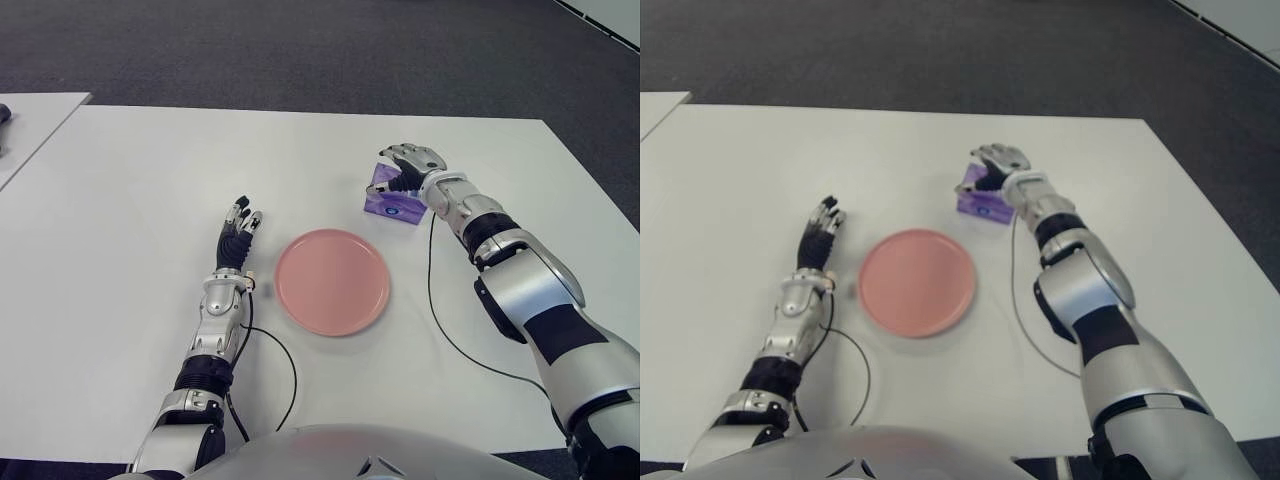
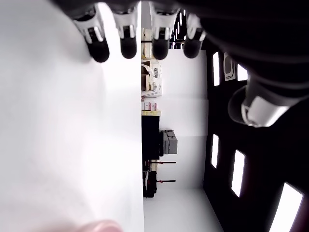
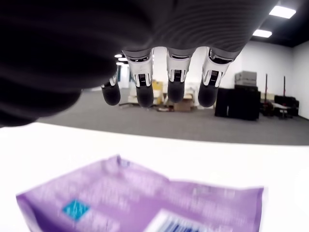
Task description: Put the tissue paper into the plate.
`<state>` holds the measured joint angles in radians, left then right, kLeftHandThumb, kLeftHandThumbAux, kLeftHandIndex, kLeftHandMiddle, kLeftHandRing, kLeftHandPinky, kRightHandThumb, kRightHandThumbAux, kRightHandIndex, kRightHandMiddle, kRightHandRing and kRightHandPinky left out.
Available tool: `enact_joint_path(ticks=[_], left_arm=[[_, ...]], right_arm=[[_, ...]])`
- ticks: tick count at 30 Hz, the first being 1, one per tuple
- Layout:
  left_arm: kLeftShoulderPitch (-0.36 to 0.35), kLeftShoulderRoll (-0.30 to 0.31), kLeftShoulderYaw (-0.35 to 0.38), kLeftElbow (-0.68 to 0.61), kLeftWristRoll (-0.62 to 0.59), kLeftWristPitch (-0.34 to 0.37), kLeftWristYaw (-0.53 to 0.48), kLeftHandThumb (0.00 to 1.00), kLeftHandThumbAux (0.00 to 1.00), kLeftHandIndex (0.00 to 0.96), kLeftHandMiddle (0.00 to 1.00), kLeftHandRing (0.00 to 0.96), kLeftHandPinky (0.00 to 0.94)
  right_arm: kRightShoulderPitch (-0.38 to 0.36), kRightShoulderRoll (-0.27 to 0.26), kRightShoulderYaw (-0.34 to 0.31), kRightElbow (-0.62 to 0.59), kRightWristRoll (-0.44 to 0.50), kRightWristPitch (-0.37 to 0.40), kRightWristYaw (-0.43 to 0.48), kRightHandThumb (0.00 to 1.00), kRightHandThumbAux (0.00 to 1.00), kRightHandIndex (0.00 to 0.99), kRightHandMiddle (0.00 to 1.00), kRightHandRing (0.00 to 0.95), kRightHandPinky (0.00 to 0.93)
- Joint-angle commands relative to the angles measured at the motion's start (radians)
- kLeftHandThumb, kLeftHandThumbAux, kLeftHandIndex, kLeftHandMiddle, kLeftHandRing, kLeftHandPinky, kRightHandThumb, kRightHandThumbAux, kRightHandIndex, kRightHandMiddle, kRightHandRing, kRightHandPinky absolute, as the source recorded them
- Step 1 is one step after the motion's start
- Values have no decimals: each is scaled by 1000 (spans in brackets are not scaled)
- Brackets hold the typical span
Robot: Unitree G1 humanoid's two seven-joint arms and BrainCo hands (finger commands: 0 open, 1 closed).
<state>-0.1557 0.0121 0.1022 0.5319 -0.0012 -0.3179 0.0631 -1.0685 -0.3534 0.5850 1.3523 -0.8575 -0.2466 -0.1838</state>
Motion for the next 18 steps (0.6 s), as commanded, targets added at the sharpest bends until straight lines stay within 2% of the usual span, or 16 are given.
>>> enact_joint_path(ticks=[1,8,18], left_arm=[[25,0,0,16,1,18,6,0,432,0,0,0,0],[25,0,-1,16,8,18,13,0,424,0,0,0,0],[28,1,1,31,4,-7,10,0,424,0,0,0,0]], right_arm=[[31,26,6,10,13,12,5,424,253,0,0,0,0],[53,44,15,19,4,28,-4,421,247,0,0,0,0],[69,37,40,23,-7,39,-13,412,243,0,0,0,0]])
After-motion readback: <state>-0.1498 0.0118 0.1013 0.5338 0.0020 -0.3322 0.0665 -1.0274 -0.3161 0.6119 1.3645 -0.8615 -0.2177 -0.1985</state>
